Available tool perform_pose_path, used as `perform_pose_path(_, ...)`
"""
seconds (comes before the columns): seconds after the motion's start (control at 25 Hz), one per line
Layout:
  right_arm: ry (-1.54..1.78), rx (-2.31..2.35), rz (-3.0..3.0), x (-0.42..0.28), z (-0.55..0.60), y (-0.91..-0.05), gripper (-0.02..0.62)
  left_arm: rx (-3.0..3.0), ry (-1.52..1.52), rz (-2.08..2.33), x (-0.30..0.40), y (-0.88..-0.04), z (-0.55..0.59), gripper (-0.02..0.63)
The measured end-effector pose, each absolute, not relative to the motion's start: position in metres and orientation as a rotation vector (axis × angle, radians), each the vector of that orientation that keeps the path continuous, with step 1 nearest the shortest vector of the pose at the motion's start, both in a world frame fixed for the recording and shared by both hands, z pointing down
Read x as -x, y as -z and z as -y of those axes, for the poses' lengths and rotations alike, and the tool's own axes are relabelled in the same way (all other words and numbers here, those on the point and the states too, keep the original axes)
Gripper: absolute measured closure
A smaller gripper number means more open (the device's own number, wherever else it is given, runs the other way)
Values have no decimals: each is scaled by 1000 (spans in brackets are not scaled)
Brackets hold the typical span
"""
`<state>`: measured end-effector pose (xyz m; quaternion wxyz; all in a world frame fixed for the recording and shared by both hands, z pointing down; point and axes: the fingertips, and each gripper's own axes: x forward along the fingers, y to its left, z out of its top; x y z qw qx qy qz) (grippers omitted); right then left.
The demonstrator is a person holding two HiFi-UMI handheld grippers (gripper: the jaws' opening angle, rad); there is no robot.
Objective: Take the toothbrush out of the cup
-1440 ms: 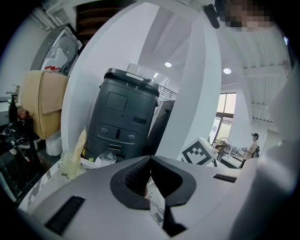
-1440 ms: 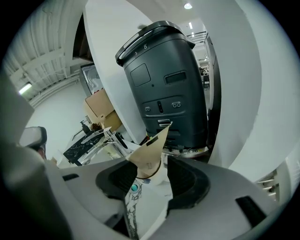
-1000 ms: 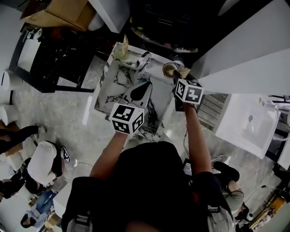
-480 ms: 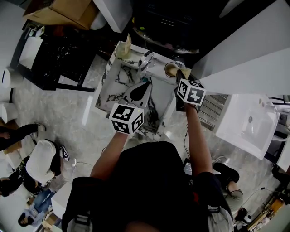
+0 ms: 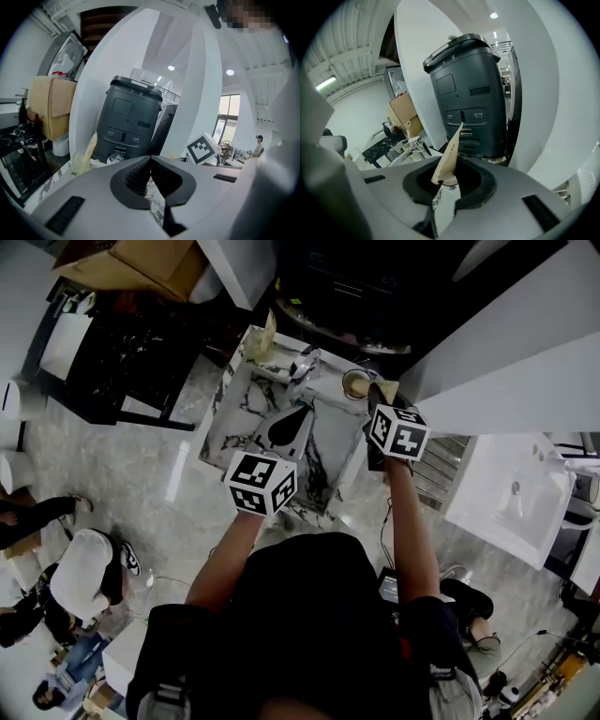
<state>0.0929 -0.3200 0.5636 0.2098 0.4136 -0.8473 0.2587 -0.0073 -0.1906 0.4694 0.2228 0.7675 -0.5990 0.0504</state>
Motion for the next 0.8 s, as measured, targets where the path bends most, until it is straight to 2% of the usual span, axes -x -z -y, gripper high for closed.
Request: perform_pose_path(0.8, -558, -1149, 2516, -89, 262, -473, 523, -2176, -72, 1666, 16, -437, 157, 597)
